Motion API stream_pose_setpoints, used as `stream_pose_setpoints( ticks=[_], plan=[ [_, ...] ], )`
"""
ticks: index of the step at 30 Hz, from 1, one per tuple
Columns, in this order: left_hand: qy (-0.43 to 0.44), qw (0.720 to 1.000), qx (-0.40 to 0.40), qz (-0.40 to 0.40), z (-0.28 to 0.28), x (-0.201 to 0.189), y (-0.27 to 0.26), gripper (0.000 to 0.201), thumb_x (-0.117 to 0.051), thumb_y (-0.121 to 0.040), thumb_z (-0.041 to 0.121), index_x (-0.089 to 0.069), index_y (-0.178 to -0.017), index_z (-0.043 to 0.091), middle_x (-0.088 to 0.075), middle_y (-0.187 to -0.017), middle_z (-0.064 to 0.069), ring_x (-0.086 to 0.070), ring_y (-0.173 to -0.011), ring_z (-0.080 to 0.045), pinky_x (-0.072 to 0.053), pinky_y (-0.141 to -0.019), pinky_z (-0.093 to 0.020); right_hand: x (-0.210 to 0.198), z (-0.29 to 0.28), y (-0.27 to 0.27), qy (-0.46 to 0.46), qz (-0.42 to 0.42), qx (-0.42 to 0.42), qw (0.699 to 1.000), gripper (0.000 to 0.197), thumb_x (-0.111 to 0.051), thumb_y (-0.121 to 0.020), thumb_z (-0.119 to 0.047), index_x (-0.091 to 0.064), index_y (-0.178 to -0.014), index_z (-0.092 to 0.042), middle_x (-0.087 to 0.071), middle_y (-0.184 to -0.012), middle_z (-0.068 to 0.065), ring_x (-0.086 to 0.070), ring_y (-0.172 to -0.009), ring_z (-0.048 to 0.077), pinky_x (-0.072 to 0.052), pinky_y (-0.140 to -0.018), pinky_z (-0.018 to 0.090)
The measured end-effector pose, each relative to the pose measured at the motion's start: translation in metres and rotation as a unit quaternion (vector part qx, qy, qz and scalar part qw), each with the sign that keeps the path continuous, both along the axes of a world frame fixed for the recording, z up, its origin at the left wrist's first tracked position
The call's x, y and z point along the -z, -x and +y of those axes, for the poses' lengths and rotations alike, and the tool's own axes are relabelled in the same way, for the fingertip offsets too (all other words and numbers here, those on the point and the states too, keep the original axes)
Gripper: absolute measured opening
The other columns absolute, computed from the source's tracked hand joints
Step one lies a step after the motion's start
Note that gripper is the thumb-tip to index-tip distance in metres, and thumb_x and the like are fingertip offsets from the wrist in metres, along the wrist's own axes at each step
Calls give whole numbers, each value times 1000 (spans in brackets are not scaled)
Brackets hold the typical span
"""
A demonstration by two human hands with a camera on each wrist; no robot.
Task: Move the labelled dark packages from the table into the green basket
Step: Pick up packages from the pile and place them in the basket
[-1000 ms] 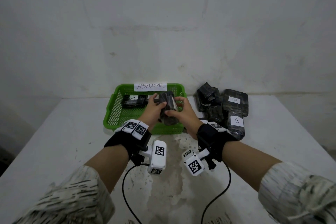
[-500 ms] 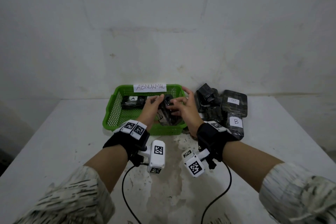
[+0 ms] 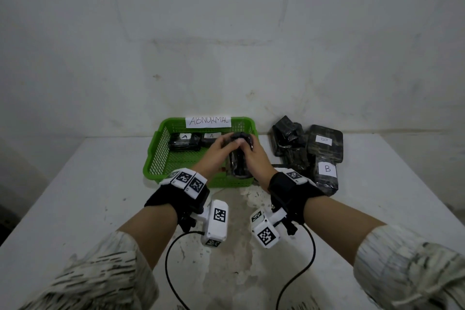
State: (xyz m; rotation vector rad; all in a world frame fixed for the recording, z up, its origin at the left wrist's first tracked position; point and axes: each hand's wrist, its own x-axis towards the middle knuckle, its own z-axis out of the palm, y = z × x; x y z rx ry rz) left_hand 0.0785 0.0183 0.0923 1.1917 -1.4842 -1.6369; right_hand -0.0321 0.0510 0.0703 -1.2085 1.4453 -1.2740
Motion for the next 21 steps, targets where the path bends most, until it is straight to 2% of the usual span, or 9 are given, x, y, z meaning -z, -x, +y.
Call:
stream_pose_setpoints(
  ticks=[2,5,9,12,16,17,19,20,21],
  plan=[
    [19,1000,-9,-5,-1,1,2,46,-47,-98,24,-38,-142,16,-47,-139,-8,-48,-124,-24,-44,-98,-38,-2,-1,-2,-7,-11,8,1000,29,-37,-104,-27,-42,-130,-17,-55,-129,9,-55,-119,24,-46,-102,39],
    [26,998,-52,17,-6,3,2,44,-44,-99,16,-38,-142,11,-48,-139,-10,-48,-126,-26,-41,-106,-41,-8,0,-4,-33,-36,-18,999,39,-41,-103,-19,-35,-141,-15,-53,-126,2,-53,-116,16,-45,-96,29],
    [15,998,-49,25,-7,9,2,52,-49,-97,22,-33,-145,13,-46,-143,-13,-47,-129,-26,-38,-109,-43,-7,-1,-4,-21,-36,-21,999,43,-42,-102,-16,-31,-144,-16,-47,-141,6,-48,-126,18,-41,-107,35],
    [12,999,-36,27,-3,8,4,55,-46,-98,17,-25,-148,13,-44,-144,-12,-45,-130,-27,-38,-109,-41,-7,1,-6,-18,-61,-7,998,46,-43,-102,-18,-29,-146,-16,-47,-142,4,-48,-125,15,-41,-103,29],
    [21,998,-51,27,-5,5,1,42,-39,-100,16,-35,-142,11,-51,-135,-15,-50,-125,-30,-42,-105,-42,-4,1,-7,-58,-72,-34,995,66,-53,-97,-12,-19,-153,-22,-49,-143,6,-52,-126,22,-43,-107,39],
    [16,998,-54,29,-6,4,0,41,-39,-100,15,-36,-141,12,-52,-134,-15,-52,-124,-31,-43,-104,-44,-4,1,-8,-59,-71,-45,995,68,-53,-97,-10,-17,-153,-23,-49,-144,7,-53,-125,21,-46,-104,35],
    [3,998,-47,33,-5,3,-1,48,-43,-99,14,-29,-145,16,-49,-137,-12,-52,-123,-29,-43,-104,-45,-6,3,-6,-46,-83,-51,994,64,-49,-98,-6,-20,-152,-21,-50,-142,5,-55,-120,18,-53,-88,21],
    [-5,999,-37,36,-4,1,-1,55,-45,-98,14,-23,-148,19,-46,-140,-9,-52,-122,-26,-43,-104,-45,-6,3,-5,-42,-92,-45,994,60,-48,-99,-7,-22,-151,-21,-51,-139,3,-55,-117,18,-54,-81,17],
    [-7,999,-28,44,-4,1,-1,60,-45,-98,12,-17,-150,22,-42,-140,-5,-51,-120,-22,-44,-102,-42,-6,2,-4,-39,-101,-34,994,59,-48,-99,-10,-21,-151,-22,-50,-138,2,-54,-117,18,-55,-81,19]
  ],
)
